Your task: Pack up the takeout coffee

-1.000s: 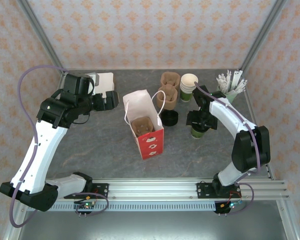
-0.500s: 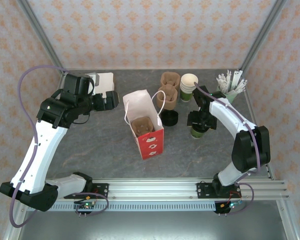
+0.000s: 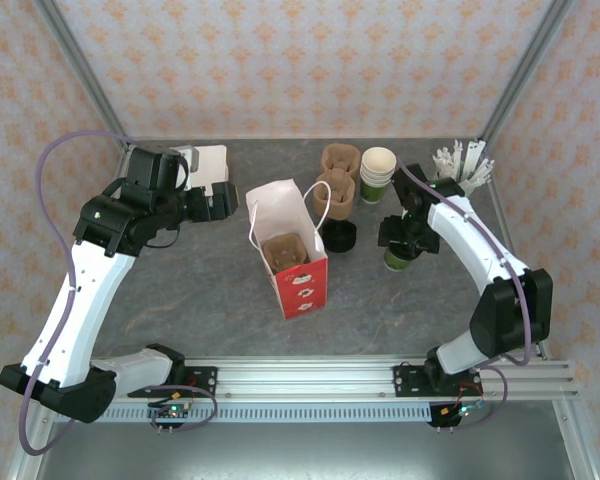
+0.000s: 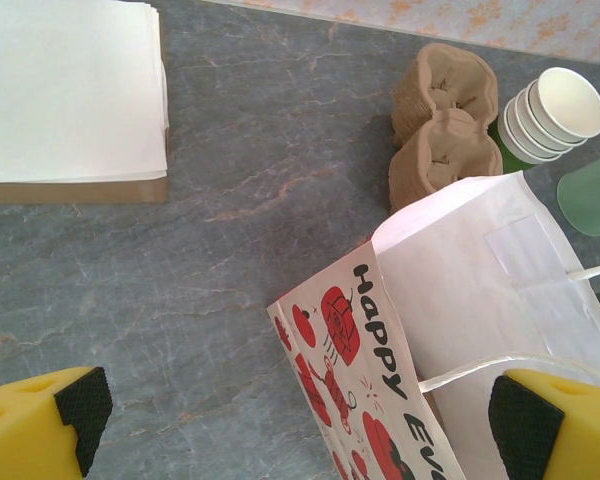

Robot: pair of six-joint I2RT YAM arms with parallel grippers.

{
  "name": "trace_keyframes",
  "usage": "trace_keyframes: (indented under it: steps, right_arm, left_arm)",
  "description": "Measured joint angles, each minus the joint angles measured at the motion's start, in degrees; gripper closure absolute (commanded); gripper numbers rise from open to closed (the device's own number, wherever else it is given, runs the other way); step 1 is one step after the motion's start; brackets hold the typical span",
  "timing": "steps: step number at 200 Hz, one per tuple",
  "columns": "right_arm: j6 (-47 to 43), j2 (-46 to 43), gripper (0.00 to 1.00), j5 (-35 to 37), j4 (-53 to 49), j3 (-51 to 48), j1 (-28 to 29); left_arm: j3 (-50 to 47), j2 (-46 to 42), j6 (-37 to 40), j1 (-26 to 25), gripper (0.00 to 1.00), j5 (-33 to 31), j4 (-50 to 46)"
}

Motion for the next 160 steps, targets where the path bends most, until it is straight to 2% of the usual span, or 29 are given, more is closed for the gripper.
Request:
trace_keyframes:
  steps: [61,160]
  right_arm:
    - [0.0,-4.7,0.19,-0.6,-5.6,8.8,0.6]
    - [0.3,-9.3,0.22,-6.0,-11.1,28.2,6.7]
  left_arm:
    - [-0.5,0.5,-0.1,0.0,0.00,1.3,0.3]
    - [-0.5,1.8,-0.2,0.0,0.00,2.5,0.5]
